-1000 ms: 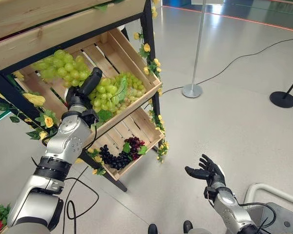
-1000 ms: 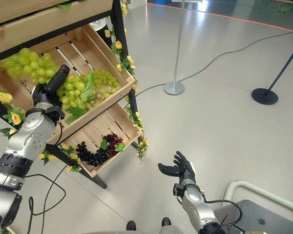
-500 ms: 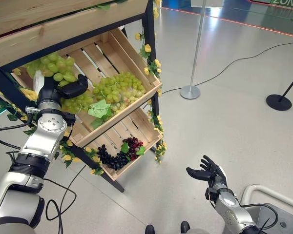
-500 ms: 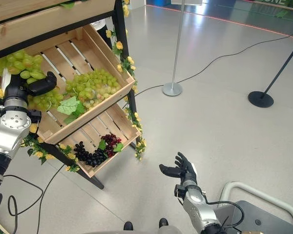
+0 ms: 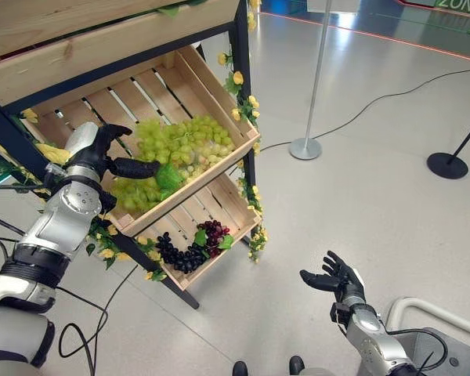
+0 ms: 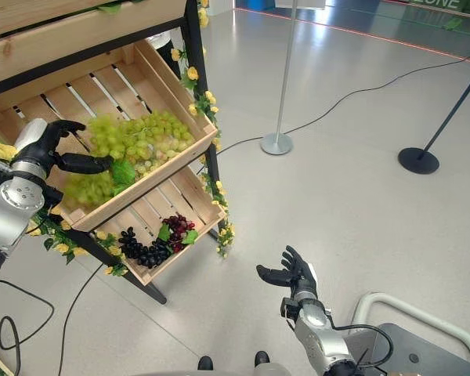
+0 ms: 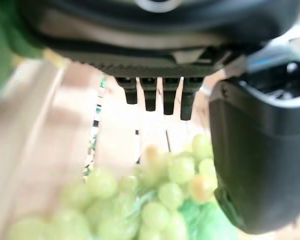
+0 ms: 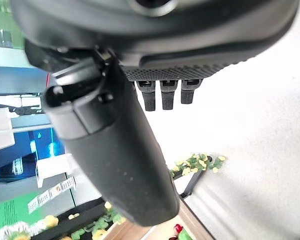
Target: Pick up the fruits from the basket on one side to the basket on the other side
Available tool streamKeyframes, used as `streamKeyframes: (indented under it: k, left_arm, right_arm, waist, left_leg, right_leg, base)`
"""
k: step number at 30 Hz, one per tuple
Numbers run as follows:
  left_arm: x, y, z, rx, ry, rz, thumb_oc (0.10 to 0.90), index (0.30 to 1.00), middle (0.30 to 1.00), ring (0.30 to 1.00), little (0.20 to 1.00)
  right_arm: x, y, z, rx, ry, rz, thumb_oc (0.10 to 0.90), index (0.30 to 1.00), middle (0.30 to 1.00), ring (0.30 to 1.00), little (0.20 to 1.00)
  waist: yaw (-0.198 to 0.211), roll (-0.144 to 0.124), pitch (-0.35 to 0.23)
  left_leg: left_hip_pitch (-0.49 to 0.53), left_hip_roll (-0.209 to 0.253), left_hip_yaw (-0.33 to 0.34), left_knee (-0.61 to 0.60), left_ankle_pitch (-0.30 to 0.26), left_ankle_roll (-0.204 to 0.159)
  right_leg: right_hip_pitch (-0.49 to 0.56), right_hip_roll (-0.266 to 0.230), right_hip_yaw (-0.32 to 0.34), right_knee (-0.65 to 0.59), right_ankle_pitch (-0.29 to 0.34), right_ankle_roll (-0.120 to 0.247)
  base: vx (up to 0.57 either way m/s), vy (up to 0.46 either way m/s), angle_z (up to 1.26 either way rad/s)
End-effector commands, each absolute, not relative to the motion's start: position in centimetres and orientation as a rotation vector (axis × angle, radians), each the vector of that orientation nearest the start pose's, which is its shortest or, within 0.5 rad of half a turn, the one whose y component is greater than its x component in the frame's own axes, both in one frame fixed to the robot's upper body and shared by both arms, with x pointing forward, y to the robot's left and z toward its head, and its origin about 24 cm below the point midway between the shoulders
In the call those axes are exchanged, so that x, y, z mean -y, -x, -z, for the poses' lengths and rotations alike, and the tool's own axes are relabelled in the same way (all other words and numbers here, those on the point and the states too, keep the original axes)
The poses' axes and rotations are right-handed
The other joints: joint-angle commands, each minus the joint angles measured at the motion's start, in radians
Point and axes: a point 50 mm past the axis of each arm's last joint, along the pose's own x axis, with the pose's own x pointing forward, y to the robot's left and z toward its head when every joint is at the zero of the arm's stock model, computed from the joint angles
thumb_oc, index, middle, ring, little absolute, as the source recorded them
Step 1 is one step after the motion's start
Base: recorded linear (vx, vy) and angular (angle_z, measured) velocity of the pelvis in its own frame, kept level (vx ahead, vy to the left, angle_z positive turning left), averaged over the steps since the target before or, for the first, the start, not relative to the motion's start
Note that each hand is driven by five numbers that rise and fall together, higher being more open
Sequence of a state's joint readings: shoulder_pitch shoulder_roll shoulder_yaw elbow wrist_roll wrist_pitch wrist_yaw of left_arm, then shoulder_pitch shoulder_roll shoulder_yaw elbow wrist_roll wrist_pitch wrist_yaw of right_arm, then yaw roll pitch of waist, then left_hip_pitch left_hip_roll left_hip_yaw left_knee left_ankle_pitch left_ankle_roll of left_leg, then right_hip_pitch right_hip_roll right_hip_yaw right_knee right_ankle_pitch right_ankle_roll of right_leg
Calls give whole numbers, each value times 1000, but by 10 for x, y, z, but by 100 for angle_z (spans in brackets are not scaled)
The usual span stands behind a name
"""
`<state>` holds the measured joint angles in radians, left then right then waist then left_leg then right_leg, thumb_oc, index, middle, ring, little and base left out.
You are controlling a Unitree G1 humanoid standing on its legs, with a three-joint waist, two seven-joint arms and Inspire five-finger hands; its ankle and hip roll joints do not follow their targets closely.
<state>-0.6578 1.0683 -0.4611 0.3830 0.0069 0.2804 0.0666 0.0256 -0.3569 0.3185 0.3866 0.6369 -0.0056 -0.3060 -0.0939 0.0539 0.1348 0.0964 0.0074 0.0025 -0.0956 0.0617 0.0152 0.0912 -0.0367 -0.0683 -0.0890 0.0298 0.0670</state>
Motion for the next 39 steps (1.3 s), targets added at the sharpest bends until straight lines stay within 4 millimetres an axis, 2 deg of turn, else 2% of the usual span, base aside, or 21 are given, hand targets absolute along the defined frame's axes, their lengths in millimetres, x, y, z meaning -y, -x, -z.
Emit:
streamKeyframes:
  k: [1, 10, 16, 18, 19, 20, 21, 22, 23, 28, 32, 33, 39]
  left_arm:
    - [-336, -330, -282, 49, -1346, -465, 800, 900, 900, 900, 900]
    - [-336, -328, -283, 41, -1398, -455, 800, 900, 900, 900, 900]
    - [-327, -328, -289, 132, -1296, -436, 800, 900, 900, 900, 900]
    - [-313, -330, -287, 263, -1022, -376, 800, 900, 900, 900, 900]
    - [-309, -330, -286, 286, -964, -352, 800, 900, 900, 900, 900]
    - [-297, -329, -282, 359, -785, -276, 800, 900, 900, 900, 900]
    - [-288, -328, -278, 388, -700, -227, 800, 900, 900, 900, 900]
    - [-286, -327, -277, 396, -670, -206, 800, 900, 900, 900, 900]
    - [-269, -324, -267, 442, -542, -103, 800, 900, 900, 900, 900]
    - [-228, -305, -254, 634, -292, 66, 800, 900, 900, 900, 900]
    - [-214, -293, -246, 716, -234, 102, 800, 900, 900, 900, 900]
    - [-204, -284, -246, 793, -219, 127, 800, 900, 900, 900, 900]
    - [-193, -270, -251, 921, -305, 107, 800, 900, 900, 900, 900]
  right_arm:
    - [211, -231, 20, -314, -157, 213, 800, 900, 900, 900, 900]
    - [215, -230, 18, -312, -152, 205, 800, 900, 900, 900, 900]
    - [214, -230, 18, -313, -150, 201, 800, 900, 900, 900, 900]
    - [212, -228, 20, -315, -153, 205, 800, 900, 900, 900, 900]
    - [211, -228, 20, -316, -153, 206, 800, 900, 900, 900, 900]
    - [208, -227, 22, -319, -155, 207, 800, 900, 900, 900, 900]
    - [207, -226, 23, -320, -156, 207, 800, 900, 900, 900, 900]
    - [206, -226, 23, -321, -156, 206, 800, 900, 900, 900, 900]
    - [203, -225, 25, -319, -158, 208, 800, 900, 900, 900, 900]
    - [196, -226, 27, -307, -168, 204, 800, 900, 900, 900, 900]
    - [191, -227, 26, -295, -170, 202, 800, 900, 900, 900, 900]
    - [189, -227, 24, -284, -171, 202, 800, 900, 900, 900, 900]
    - [188, -226, 22, -285, -171, 195, 800, 900, 900, 900, 900]
  waist:
    - [12, 15, -74]
    - [7, 15, -70]
    - [9, 14, -70]
    - [11, 9, -70]
    - [12, 9, -71]
    - [14, 7, -71]
    - [17, 5, -71]
    - [17, 5, -71]
    - [21, 3, -70]
    - [31, -11, -70]
    - [34, -18, -71]
    - [32, -25, -72]
    - [23, -39, -79]
  left_leg:
    - [41, -15, 73, 8, -51, -24]
    - [38, -15, 78, 8, -47, -25]
    - [39, -16, 78, 8, -48, -24]
    - [41, -17, 77, 8, -49, -23]
    - [41, -16, 77, 8, -49, -23]
    - [43, -16, 75, 8, -50, -22]
    - [43, -15, 73, 8, -51, -21]
    - [44, -15, 73, 8, -51, -21]
    - [45, -15, 69, 8, -51, -20]
    - [48, -15, 54, 8, -54, -16]
    - [52, -13, 51, 8, -55, -15]
    - [55, -13, 49, 8, -57, -13]
    - [64, -9, 61, 8, -59, -12]
  right_leg:
    - [20, -4, -16, 2, 21, 16]
    - [17, -4, -15, 2, 23, 16]
    - [18, -6, -15, 2, 23, 17]
    - [19, -6, -15, 2, 21, 17]
    - [20, -6, -15, 2, 20, 16]
    - [22, -6, -15, 2, 19, 14]
    - [22, -6, -15, 2, 18, 13]
    - [23, -5, -14, 2, 18, 12]
    - [25, -5, -13, 2, 18, 9]
    - [29, -4, -8, 2, 15, -1]
    - [33, -2, -4, 2, 15, -6]
    - [36, 2, 1, 2, 14, -8]
    - [35, 11, 18, 2, 16, -12]
  base:
    - [0, 0, 0]
    - [0, 0, 0]
    - [0, 0, 0]
    - [0, 0, 0]
    - [0, 0, 0]
    - [0, 0, 0]
    - [0, 0, 0]
    - [28, 10, 4]
    - [0, 0, 0]
    - [15, 3, -1]
    - [31, 1, -5]
    - [0, 0, 0]
    - [22, -19, -8]
